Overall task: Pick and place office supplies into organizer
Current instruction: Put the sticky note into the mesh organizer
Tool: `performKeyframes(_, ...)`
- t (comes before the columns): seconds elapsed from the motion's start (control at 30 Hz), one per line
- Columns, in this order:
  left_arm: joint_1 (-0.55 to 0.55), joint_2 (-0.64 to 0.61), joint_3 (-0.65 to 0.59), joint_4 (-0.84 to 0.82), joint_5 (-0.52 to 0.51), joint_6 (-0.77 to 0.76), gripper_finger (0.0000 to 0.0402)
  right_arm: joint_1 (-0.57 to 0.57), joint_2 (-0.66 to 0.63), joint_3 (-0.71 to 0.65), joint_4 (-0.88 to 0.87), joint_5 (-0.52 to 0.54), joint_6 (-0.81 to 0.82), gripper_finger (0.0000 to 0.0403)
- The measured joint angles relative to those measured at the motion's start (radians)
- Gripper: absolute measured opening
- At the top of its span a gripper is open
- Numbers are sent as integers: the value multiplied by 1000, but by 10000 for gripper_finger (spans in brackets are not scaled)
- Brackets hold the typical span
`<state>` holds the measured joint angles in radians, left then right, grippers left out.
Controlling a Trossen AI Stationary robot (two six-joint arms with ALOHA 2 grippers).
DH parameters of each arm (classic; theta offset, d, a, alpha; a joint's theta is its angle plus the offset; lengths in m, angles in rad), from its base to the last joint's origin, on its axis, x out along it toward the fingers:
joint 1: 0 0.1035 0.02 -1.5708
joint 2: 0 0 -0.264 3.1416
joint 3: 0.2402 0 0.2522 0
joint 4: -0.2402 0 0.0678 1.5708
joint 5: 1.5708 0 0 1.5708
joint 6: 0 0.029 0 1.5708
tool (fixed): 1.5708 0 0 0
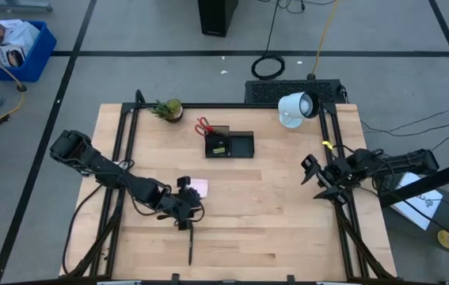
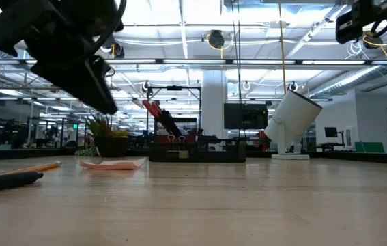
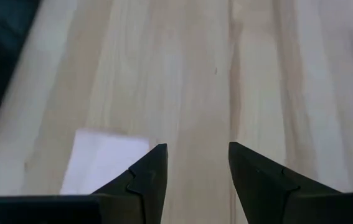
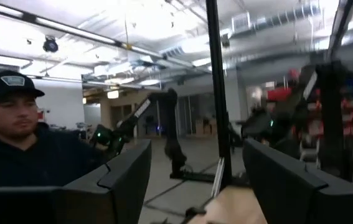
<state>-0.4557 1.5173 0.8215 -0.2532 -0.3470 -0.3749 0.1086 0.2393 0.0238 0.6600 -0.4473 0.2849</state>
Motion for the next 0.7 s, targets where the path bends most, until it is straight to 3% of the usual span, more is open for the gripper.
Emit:
performKeyframes(0.2, 8, 0, 0, -102, 32, -108, 175, 4, 3, 0, -70, 3, 9, 246)
performKeyframes(0.3, 8, 0, 0, -192, -24, -122, 175, 4, 11, 0, -67, 4, 10, 246)
performKeyframes(0.47, 12, 0, 0, -341, -134, -36, 175, 4, 19, 0, -69, 3, 10, 243)
performKeyframes(0.7, 27, 24, 0, -332, -130, 97, 175, 4, 19, 0, -87, 2, 10, 247)
